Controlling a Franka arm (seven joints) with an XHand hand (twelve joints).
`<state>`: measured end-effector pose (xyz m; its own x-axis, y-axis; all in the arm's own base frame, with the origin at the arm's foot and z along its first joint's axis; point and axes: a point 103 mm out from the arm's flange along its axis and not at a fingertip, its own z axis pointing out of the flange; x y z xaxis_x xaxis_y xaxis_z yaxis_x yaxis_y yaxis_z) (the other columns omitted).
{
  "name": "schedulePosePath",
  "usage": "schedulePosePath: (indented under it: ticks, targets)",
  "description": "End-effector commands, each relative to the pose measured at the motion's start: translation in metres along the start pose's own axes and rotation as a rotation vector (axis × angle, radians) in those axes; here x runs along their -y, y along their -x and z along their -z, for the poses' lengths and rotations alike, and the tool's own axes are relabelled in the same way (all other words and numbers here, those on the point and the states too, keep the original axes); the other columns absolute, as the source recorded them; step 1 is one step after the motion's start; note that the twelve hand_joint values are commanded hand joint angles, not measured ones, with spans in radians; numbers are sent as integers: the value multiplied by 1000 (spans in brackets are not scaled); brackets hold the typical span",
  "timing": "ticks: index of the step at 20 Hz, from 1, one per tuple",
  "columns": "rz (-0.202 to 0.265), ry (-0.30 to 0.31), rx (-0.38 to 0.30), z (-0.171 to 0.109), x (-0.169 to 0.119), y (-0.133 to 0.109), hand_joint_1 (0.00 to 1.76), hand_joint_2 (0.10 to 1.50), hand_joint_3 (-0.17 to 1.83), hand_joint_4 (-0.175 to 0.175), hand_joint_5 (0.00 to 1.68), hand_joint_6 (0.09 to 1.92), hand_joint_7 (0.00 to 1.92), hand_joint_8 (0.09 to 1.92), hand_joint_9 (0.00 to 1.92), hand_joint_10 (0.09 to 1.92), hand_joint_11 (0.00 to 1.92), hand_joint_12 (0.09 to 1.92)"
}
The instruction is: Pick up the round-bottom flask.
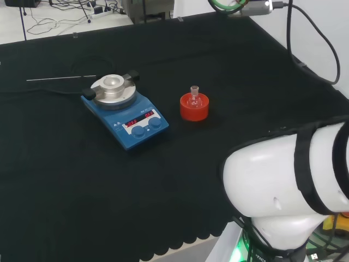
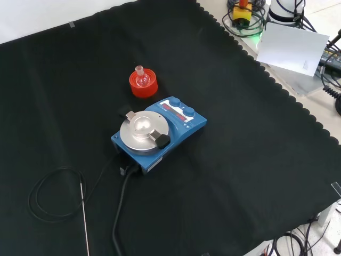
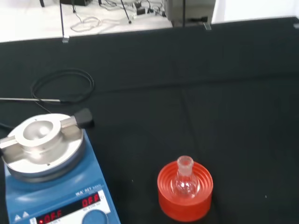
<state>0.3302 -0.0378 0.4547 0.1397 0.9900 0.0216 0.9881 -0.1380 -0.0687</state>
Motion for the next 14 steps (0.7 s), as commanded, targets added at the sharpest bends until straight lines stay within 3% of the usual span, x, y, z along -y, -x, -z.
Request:
schedulePosePath:
  ticks: [1,6,14]
  targets:
    - [-47,-106,-60,-64,-49,43,103,1289,295,3,440,87,104,543,215,623,20,1379]
    - [-44,-163,-90,-100,-83,46,109,1291,289,3,441,87,105,542,215,623,18,1382]
    - [-78,-220,-124,-159,-115,56,175,1293,272,3,454,87,112,543,221,624,17,1385]
